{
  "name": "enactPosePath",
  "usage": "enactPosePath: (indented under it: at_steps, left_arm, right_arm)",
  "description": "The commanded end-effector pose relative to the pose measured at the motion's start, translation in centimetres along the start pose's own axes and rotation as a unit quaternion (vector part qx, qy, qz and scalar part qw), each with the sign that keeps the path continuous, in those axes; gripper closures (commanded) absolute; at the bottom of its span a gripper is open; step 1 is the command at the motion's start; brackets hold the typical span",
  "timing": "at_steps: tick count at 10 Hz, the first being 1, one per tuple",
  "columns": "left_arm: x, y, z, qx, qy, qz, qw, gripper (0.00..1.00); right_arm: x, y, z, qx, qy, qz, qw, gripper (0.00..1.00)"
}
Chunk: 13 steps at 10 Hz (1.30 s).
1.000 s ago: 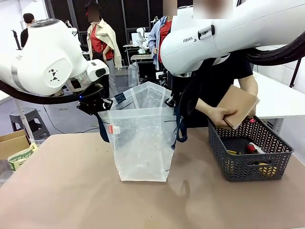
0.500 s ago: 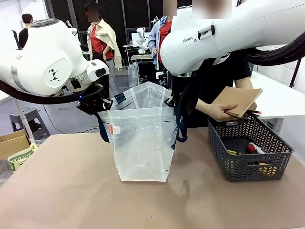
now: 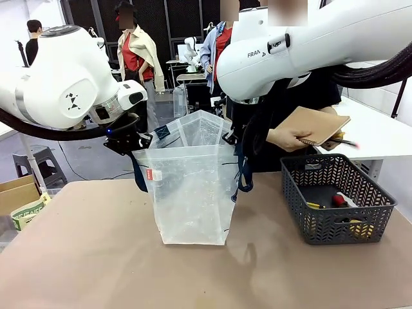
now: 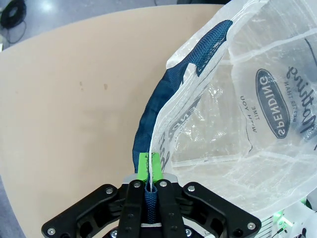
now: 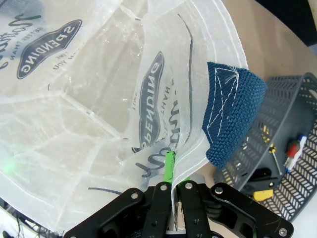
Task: Transfer purchased items from the store into the shopping bag.
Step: Move the Reusable shopping bag to the right side of the table.
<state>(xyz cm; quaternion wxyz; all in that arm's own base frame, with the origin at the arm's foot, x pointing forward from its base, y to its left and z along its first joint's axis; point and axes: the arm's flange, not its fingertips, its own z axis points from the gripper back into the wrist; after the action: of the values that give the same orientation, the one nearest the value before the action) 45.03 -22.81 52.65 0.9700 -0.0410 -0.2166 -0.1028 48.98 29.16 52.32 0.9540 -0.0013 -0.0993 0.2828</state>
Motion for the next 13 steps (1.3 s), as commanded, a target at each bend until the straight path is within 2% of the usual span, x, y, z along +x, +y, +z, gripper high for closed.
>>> enactPosePath:
  at_steps: [1, 13]
  left_arm:
    - [-0.02, 0.33, 0.2, 0.009, -0.005, -0.004, 1.0, 1.0]
    - [-0.02, 0.33, 0.2, 0.009, -0.005, -0.004, 1.0, 1.0]
  right_arm:
    - [-0.13, -0.1, 0.0, -0.001, 0.0, -0.001, 1.0, 1.0]
    - [-0.13, -0.1, 0.0, -0.001, 0.0, -0.001, 1.0, 1.0]
